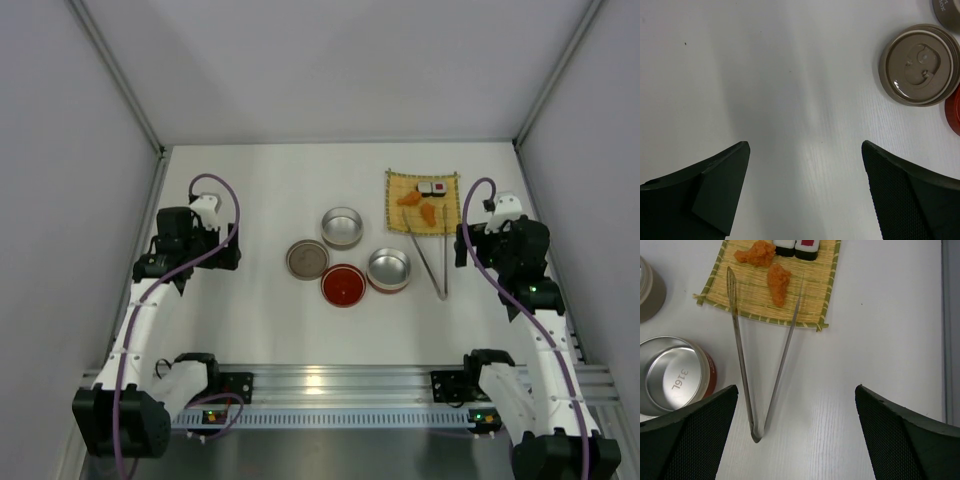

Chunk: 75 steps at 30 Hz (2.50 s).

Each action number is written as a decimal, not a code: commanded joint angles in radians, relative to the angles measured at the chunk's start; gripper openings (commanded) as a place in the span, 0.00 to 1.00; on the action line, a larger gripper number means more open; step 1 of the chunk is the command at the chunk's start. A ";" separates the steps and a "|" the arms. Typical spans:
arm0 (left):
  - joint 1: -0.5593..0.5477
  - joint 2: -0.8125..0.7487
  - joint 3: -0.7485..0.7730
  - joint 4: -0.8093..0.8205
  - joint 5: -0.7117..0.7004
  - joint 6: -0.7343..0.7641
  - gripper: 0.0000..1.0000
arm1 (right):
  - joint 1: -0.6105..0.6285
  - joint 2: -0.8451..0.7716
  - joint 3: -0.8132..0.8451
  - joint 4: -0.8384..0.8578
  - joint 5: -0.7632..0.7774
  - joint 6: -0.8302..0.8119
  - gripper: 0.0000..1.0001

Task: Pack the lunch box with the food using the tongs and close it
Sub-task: Pick up the clamp at the center of the board.

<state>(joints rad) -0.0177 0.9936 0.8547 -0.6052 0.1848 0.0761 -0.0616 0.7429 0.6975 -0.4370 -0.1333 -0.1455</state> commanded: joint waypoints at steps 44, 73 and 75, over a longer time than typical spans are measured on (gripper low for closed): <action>-0.002 0.119 0.037 0.091 -0.024 0.050 0.98 | 0.230 0.776 0.226 -0.056 0.126 0.118 0.99; -0.002 0.192 0.009 0.136 0.027 0.016 0.98 | 0.247 0.871 0.163 0.123 0.190 0.190 0.85; -0.002 0.189 0.004 0.134 0.021 0.017 0.98 | 0.250 0.875 0.168 0.121 0.182 0.188 0.82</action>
<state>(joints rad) -0.0177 1.1885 0.8715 -0.5217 0.1940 0.1024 0.1673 1.5822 0.8528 -0.3538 0.0463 0.0460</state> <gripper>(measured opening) 0.983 0.832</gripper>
